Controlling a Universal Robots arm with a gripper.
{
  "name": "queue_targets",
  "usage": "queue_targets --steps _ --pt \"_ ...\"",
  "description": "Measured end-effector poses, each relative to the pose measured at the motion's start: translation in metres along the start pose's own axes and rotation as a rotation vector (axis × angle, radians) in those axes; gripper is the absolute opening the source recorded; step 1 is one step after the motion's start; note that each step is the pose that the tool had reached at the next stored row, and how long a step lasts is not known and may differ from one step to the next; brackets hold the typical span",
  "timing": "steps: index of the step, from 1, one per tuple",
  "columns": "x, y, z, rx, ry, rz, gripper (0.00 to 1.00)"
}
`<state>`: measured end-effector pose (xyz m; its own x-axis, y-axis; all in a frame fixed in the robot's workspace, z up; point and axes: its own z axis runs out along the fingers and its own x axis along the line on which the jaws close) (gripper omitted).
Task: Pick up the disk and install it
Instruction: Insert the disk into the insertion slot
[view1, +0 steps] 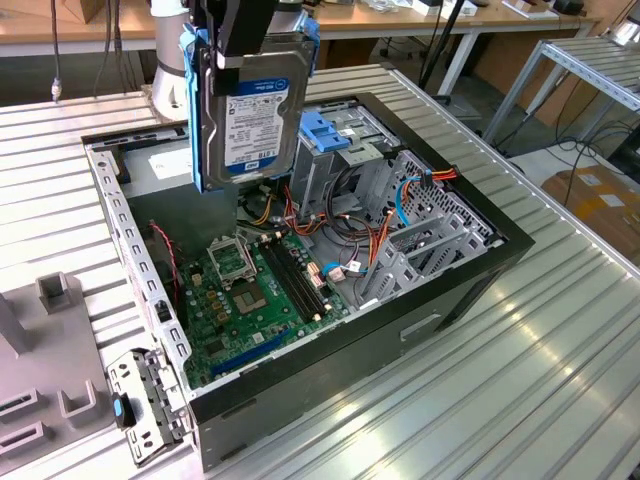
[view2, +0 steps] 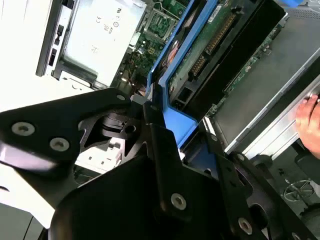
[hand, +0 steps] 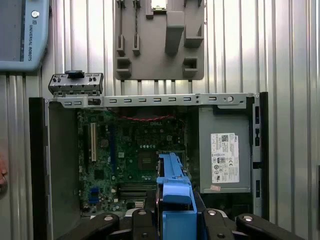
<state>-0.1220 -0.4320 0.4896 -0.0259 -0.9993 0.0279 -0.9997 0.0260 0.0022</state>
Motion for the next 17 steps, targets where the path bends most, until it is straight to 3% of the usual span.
queue_targets --steps 1,2,17 --pt "0.0006 -0.0059 0.0 0.0 0.0 0.0 0.37" --pt "0.0008 -0.0074 0.0 0.0 0.0 0.0 0.37" --pt "0.0016 -0.0104 0.0001 0.0 0.0 0.0 0.37"
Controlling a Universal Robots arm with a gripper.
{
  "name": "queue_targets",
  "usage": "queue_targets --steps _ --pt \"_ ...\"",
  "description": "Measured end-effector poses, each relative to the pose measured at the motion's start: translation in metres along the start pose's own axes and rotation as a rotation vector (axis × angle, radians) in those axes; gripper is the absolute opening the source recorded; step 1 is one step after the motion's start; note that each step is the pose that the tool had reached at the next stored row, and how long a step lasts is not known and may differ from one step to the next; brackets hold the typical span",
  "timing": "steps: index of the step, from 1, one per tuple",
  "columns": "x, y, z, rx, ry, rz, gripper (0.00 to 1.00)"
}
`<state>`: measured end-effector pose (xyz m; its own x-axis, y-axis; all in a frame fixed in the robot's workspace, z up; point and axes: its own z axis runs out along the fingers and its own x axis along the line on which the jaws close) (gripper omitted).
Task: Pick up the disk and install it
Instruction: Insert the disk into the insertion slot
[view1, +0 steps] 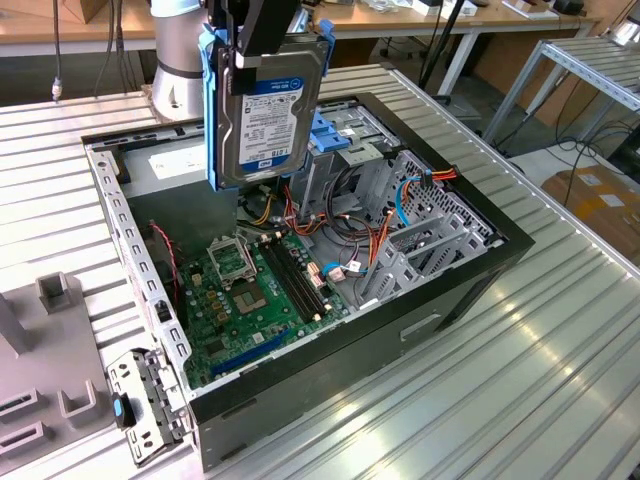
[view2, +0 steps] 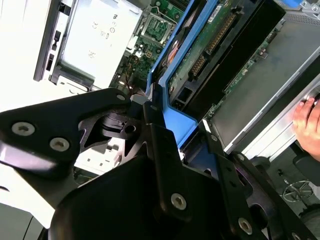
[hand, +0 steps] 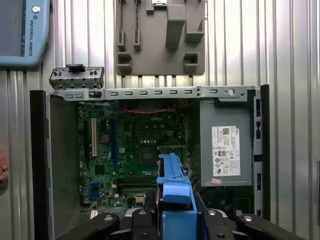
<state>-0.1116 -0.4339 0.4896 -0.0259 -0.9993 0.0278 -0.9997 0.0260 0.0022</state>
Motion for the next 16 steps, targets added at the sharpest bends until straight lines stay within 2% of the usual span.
queue_targets --steps 8,16 --pt "0.0048 -0.0001 0.0001 0.0 0.0001 0.0 0.37" --pt "0.0137 -0.0004 0.0004 0.0 0.0 0.0 0.37"
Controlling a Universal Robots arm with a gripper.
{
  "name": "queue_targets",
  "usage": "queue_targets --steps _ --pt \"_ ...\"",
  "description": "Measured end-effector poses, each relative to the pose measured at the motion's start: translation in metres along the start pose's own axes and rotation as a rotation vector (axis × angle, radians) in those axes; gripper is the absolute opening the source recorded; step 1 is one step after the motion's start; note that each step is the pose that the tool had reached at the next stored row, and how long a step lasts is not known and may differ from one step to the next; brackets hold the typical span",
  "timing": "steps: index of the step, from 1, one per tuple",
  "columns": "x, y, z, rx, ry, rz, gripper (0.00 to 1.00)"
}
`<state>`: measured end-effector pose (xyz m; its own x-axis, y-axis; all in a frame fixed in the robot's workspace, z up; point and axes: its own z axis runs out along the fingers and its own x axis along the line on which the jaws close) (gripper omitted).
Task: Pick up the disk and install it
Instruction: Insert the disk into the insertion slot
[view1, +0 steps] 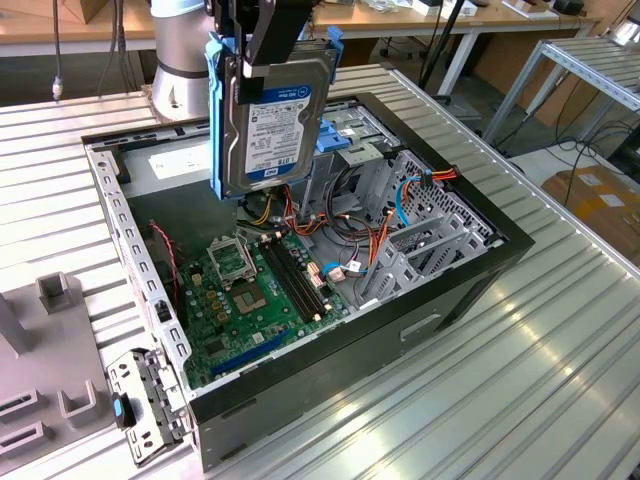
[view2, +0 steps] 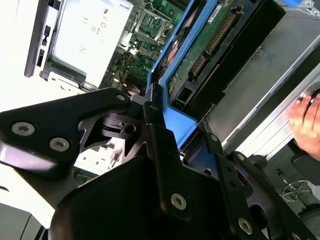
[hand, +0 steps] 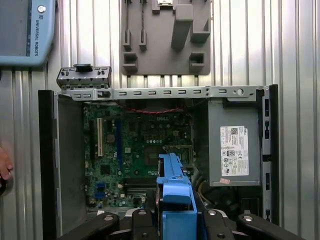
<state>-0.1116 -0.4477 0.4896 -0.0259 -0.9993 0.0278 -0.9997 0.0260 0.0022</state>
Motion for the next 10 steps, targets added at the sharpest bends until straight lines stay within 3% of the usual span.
queue_targets --steps 4,10 --pt "0.0011 -0.0018 0.0001 0.0 0.0 0.0 0.37" --pt "0.0009 -0.0116 0.0002 0.0 0.0002 0.0 0.37"
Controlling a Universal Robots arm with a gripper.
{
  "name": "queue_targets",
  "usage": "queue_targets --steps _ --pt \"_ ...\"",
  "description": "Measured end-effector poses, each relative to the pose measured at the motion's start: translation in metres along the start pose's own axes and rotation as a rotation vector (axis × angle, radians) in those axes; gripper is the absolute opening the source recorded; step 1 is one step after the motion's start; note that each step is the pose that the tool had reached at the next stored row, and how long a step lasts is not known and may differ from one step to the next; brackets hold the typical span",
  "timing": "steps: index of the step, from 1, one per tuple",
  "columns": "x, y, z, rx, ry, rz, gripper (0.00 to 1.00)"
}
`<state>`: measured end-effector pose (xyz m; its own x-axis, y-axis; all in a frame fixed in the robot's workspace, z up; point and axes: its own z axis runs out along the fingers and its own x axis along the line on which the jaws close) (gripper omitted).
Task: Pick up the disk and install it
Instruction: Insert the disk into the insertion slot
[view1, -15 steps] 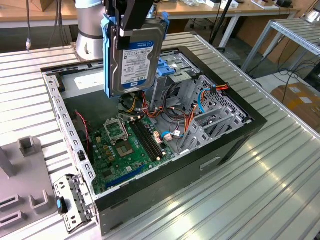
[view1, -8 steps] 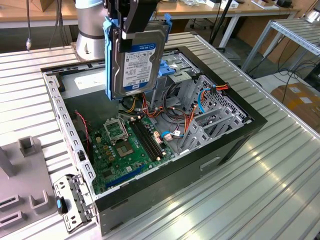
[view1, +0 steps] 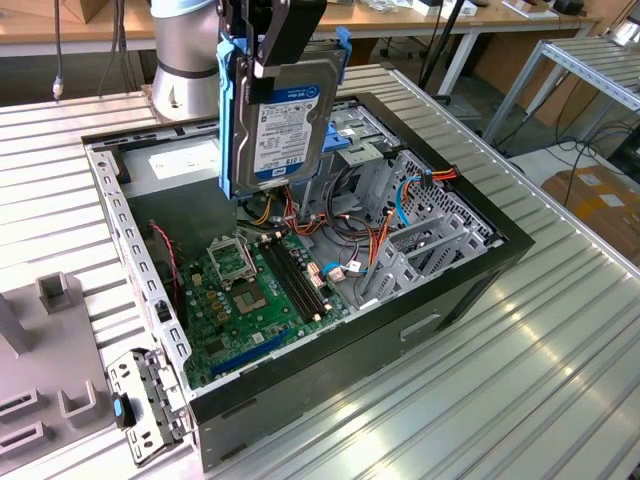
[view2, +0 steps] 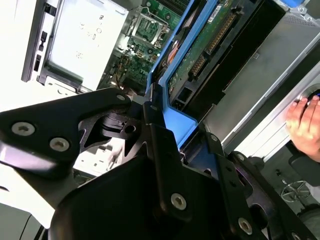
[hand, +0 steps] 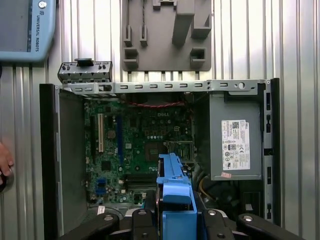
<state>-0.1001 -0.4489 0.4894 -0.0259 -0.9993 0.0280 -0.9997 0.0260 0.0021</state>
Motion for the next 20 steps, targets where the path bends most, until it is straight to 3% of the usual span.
queue_targets --steps 20 --pt "-0.0011 -0.0418 0.0001 0.0 0.0003 0.0 0.37"
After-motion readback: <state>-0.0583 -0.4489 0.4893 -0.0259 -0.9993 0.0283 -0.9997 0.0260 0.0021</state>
